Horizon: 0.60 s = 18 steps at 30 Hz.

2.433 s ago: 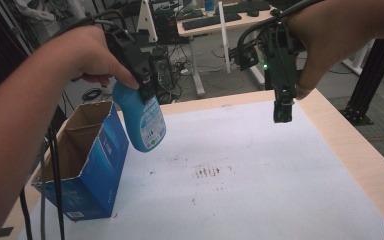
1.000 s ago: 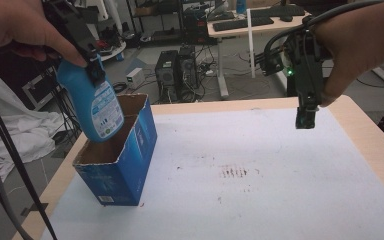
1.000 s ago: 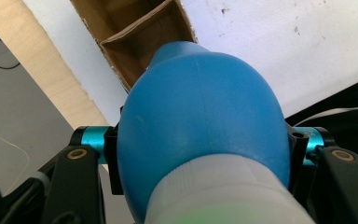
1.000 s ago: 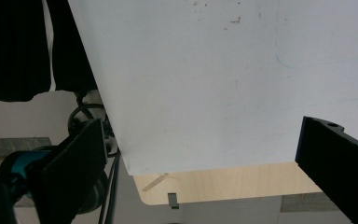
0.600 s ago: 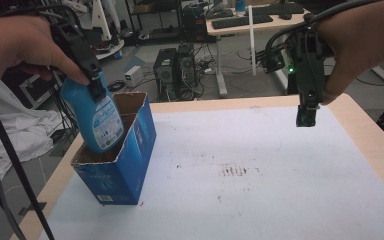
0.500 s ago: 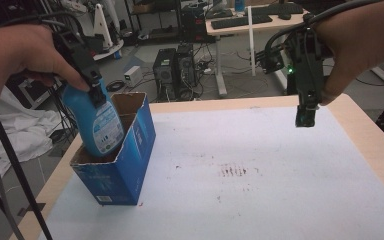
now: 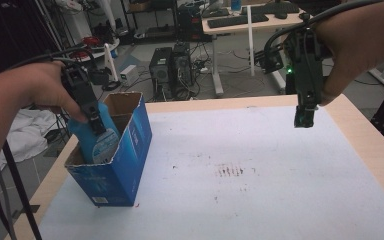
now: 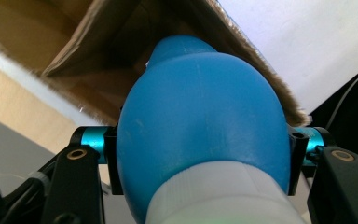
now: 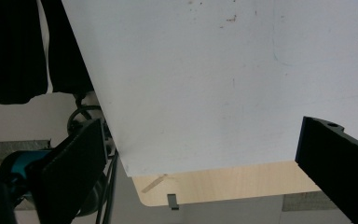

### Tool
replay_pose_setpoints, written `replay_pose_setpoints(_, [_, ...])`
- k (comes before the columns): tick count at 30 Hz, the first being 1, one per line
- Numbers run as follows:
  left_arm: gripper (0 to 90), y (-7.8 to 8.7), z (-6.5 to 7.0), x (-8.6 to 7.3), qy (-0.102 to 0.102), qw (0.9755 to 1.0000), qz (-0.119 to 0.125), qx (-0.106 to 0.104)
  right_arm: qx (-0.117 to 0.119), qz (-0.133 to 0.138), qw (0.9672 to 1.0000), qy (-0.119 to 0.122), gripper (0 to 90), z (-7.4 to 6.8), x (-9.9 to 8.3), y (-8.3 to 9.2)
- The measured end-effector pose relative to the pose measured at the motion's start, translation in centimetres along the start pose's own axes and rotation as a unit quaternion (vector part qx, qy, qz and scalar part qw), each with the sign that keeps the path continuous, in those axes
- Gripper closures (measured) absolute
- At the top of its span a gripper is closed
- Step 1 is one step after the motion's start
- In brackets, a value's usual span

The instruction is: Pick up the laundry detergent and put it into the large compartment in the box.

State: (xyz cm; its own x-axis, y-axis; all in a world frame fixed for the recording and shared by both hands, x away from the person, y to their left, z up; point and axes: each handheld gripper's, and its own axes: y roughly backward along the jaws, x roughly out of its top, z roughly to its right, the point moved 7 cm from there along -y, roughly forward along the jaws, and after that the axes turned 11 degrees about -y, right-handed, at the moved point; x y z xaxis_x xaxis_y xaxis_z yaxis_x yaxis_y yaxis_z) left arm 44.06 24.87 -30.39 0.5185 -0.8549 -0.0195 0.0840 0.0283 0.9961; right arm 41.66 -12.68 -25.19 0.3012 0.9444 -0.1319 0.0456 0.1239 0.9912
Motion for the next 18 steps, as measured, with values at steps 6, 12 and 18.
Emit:
replay_pose_setpoints(6, [38.4, -2.0, 0.2, 0.2, -0.057, 0.9983, -0.011, 0.010, 0.001, 0.005, 1.0000, 0.004, 1.1, 0.1, 0.1, -0.2])
replay_pose_setpoints(12, [38.4, -3.5, 0.4, 0.2, -0.071, 0.9973, -0.020, 0.003, 0.002, 0.003, 1.0000, 0.004, 1.0, 0.0, 0.1, -0.4])
replay_pose_setpoints(18, [38.4, -4.7, 0.4, 0.2, -0.085, 0.9961, -0.022, 0.006, 0.004, 0.003, 1.0000, 0.002, 1.0, 0.0, 0.1, -0.6])
